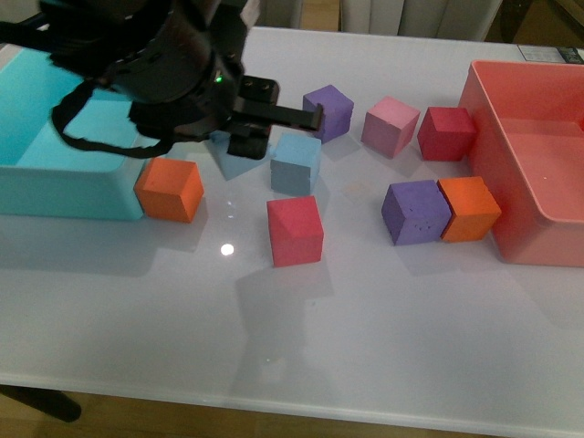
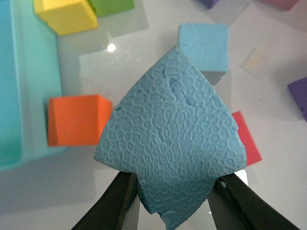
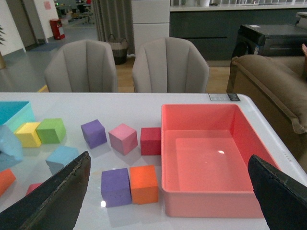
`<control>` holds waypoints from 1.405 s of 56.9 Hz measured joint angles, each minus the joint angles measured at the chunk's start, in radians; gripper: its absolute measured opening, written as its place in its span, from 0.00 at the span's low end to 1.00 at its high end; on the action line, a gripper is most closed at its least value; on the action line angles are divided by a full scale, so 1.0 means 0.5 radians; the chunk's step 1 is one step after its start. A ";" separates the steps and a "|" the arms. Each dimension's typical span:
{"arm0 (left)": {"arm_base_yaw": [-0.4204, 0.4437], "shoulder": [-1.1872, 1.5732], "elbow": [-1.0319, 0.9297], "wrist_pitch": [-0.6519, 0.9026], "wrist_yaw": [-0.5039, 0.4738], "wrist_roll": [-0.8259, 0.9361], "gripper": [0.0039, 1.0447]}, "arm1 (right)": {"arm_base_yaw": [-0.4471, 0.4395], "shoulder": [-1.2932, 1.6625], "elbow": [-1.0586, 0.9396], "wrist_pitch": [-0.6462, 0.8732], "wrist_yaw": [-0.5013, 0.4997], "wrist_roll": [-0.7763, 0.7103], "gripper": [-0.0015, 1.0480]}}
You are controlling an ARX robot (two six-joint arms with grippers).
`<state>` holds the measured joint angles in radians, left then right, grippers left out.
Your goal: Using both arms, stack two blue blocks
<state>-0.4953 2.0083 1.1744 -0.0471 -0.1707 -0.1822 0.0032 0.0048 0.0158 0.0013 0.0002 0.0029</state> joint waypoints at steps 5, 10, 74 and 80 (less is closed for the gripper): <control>-0.023 0.134 0.173 -0.046 0.028 0.094 0.30 | 0.000 0.000 0.000 0.000 0.000 0.000 0.91; -0.034 0.258 0.314 -0.086 0.062 0.185 0.30 | 0.000 0.000 0.000 0.000 -0.001 -0.001 0.91; 0.024 0.928 1.215 -0.423 0.221 0.612 0.37 | 0.000 0.000 0.000 0.000 0.000 -0.001 0.91; 0.024 0.928 1.215 -0.426 0.230 0.613 0.56 | 0.000 0.000 0.000 0.000 -0.001 0.000 0.91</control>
<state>-0.4831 2.4722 1.7817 -0.2600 -0.0555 0.1242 0.0032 0.0048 0.0158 0.0013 -0.0002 0.0029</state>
